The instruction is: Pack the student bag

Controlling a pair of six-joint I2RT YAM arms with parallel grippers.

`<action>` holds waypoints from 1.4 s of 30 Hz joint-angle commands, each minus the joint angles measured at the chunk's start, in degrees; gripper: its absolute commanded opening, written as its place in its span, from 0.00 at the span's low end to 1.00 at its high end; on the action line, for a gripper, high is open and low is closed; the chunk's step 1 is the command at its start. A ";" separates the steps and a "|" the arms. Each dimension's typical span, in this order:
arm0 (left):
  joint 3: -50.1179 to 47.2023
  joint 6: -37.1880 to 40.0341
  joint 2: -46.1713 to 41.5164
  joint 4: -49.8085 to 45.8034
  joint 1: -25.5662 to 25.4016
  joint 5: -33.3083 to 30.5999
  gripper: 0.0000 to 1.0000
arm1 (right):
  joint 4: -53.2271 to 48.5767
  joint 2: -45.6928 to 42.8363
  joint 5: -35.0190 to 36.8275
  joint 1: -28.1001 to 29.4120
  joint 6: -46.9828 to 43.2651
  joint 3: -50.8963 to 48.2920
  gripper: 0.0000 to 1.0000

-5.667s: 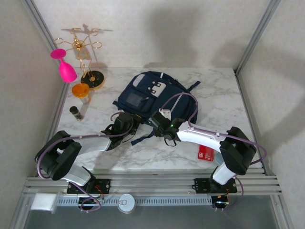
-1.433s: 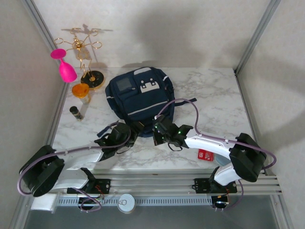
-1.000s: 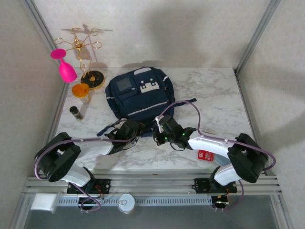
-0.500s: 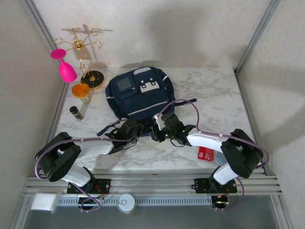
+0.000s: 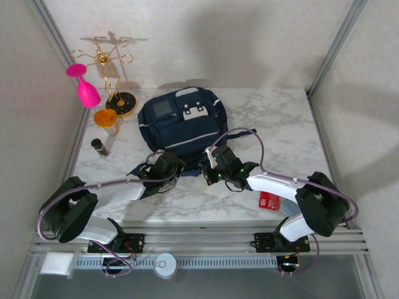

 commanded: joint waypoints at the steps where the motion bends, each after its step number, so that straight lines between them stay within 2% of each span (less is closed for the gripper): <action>1: -0.43 6.40 -5.02 -4.70 2.30 -4.79 0.00 | -9.87 -3.35 11.39 -1.57 5.12 -1.40 0.00; 3: -0.88 8.78 -6.60 -6.17 3.29 -4.11 0.00 | -13.58 -3.97 18.55 -1.90 7.56 -1.89 0.00; 5: -0.94 11.78 -7.50 -7.26 5.99 -2.49 0.00 | -15.03 -4.75 20.91 -2.09 8.06 -2.02 0.00; 8: -0.61 16.43 -8.25 -7.59 11.55 1.37 0.00 | -15.28 -6.34 19.19 -1.16 8.11 -1.47 0.00; 10: 1.00 20.15 -7.79 -8.41 14.21 1.82 0.00 | -15.05 -7.24 18.88 2.48 6.95 -0.84 0.00; 13: 4.93 25.64 -4.32 -6.25 17.44 6.34 0.00 | -12.40 -7.12 15.64 8.31 7.70 0.18 0.00; 15: 8.77 28.13 -1.36 -5.43 18.06 8.89 0.00 | -8.51 -5.98 11.65 12.19 8.64 1.23 0.00; 18: 13.51 31.60 2.88 -4.04 18.59 9.18 0.00 | -6.03 -1.94 11.64 16.82 9.33 5.13 0.00; 20: 16.10 33.40 5.23 -4.74 19.89 9.64 0.05 | -3.59 0.14 9.74 16.88 10.16 6.70 0.00; 22: 16.86 33.57 5.39 -5.65 21.52 11.86 0.18 | -1.44 1.01 9.75 16.59 11.00 7.33 0.00; 26: 8.68 27.79 -3.97 -4.47 21.24 11.38 0.50 | -0.35 1.75 12.95 16.55 10.08 7.60 0.00; 28: 3.27 21.90 -8.60 -3.52 20.30 13.38 0.57 | 0.74 1.81 13.49 16.02 9.66 6.83 0.00; 32: -3.94 9.67 -12.73 0.86 11.14 11.59 0.68 | 2.50 2.42 12.21 15.80 7.92 6.85 0.00; 35: -6.83 0.62 -11.01 7.04 6.70 8.97 0.68 | 2.28 2.87 12.90 15.84 7.15 6.87 0.00; 38: -5.53 -3.85 -5.29 11.85 4.56 7.70 0.65 | 3.00 2.91 12.54 15.80 6.34 6.29 0.00; 41: -3.05 -6.01 -0.36 11.87 3.13 4.50 0.54 | 2.94 3.29 13.44 15.83 6.11 6.03 0.00; 42: -2.58 -6.94 0.85 11.48 3.05 3.64 0.47 | 2.94 3.39 14.12 15.78 6.02 5.98 0.00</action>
